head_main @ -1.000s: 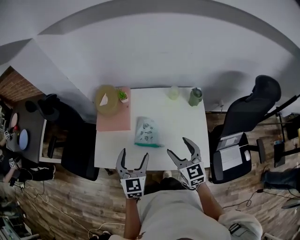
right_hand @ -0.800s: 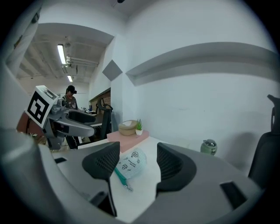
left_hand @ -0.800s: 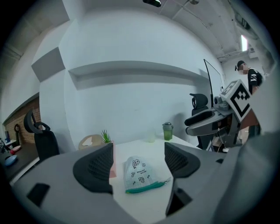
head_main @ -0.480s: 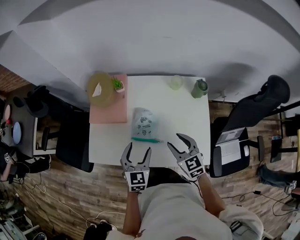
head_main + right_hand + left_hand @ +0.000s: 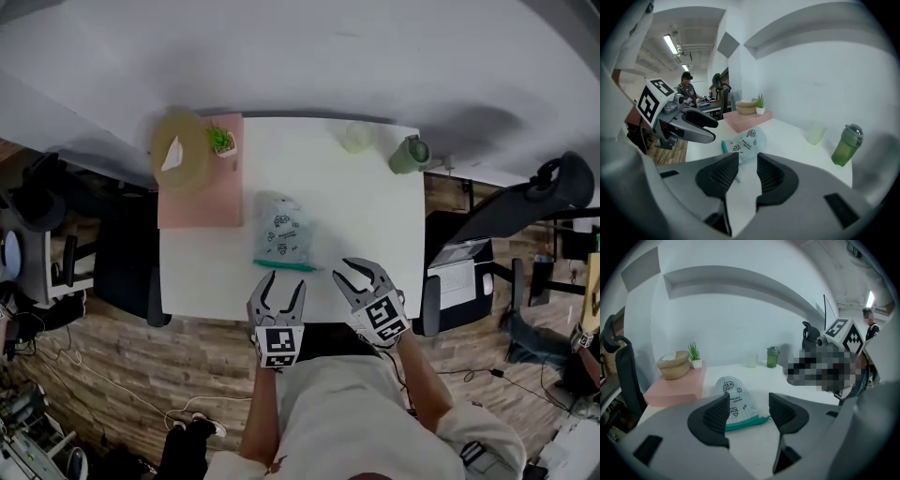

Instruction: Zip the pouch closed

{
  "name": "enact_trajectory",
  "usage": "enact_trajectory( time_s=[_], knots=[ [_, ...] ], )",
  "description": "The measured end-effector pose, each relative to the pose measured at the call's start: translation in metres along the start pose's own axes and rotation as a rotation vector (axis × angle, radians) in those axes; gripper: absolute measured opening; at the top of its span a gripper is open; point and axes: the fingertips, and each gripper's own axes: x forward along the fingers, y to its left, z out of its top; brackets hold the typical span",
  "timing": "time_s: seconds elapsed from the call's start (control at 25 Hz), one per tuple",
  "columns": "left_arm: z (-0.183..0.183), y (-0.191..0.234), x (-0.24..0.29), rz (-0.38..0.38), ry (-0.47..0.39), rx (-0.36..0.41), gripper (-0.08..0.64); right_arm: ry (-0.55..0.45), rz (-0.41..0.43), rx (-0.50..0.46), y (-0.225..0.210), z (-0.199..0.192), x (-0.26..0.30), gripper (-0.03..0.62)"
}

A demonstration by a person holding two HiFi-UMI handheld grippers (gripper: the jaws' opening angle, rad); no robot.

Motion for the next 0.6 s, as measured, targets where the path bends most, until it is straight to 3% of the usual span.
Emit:
enact_trajectory(
  time_s=[0.6],
  knots=[
    [-0.055, -0.029, 0.04, -0.1, 0.126, -0.046, 0.192, 0.163, 0.169, -0.122, 0.019, -0.059, 0.047, 0.094]
  ],
)
